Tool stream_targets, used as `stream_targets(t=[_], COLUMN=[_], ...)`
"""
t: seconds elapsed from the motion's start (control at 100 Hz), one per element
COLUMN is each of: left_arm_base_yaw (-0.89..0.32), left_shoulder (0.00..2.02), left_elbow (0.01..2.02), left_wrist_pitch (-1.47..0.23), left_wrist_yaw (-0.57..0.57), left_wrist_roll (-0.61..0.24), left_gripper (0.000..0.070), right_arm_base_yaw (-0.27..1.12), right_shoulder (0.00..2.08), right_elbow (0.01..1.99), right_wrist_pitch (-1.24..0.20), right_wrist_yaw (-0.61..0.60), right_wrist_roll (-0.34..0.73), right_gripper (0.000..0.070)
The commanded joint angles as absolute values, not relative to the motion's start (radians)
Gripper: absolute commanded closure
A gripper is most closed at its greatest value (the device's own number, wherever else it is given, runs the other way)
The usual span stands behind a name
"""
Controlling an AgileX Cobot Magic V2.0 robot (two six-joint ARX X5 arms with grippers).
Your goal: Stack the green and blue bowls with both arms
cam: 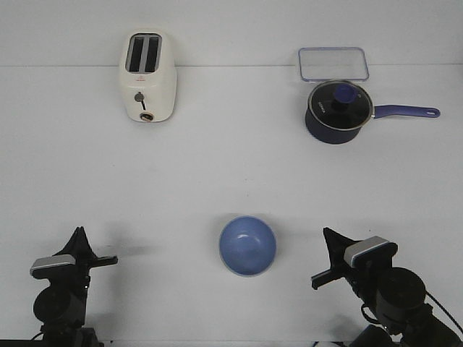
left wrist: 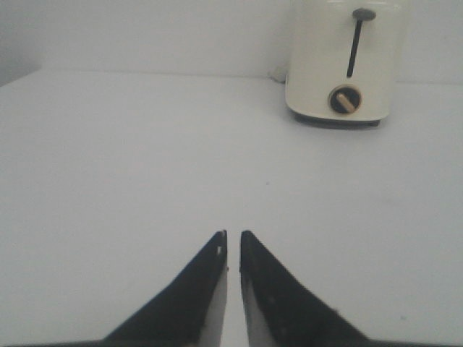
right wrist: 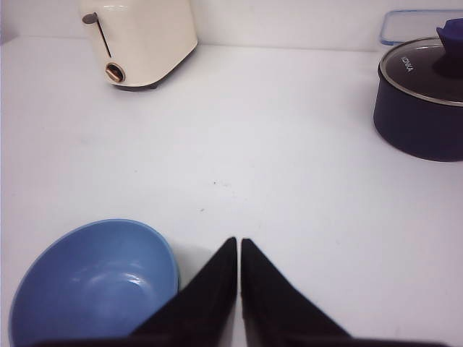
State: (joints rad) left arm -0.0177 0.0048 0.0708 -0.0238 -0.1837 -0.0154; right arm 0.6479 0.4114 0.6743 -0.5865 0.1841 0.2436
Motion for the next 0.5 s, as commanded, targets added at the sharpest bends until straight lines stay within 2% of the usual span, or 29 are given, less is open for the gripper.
stream_targets(t=[0.0,0.49], left_arm_base_yaw=[-0.015,-0.017], left_shoulder=[0.003,0.003], left_elbow=[0.060,0.014], left_wrist_pitch=[0.004,0.029], left_wrist_yaw=[-0.174,-0.162], left_wrist_roll=[0.002,0.004], left_gripper=[0.0685,0.0685], right_arm_base_yaw=[0.657,0.657], right_shoulder=[0.411,0.411], right_elbow=[0.685,0.685], right_wrist_pitch=[-0.570,-0.569], right_wrist_yaw=[0.184,0.184], right_wrist_roll=[0.258,0.258], right_gripper=[0.0690,0.0690])
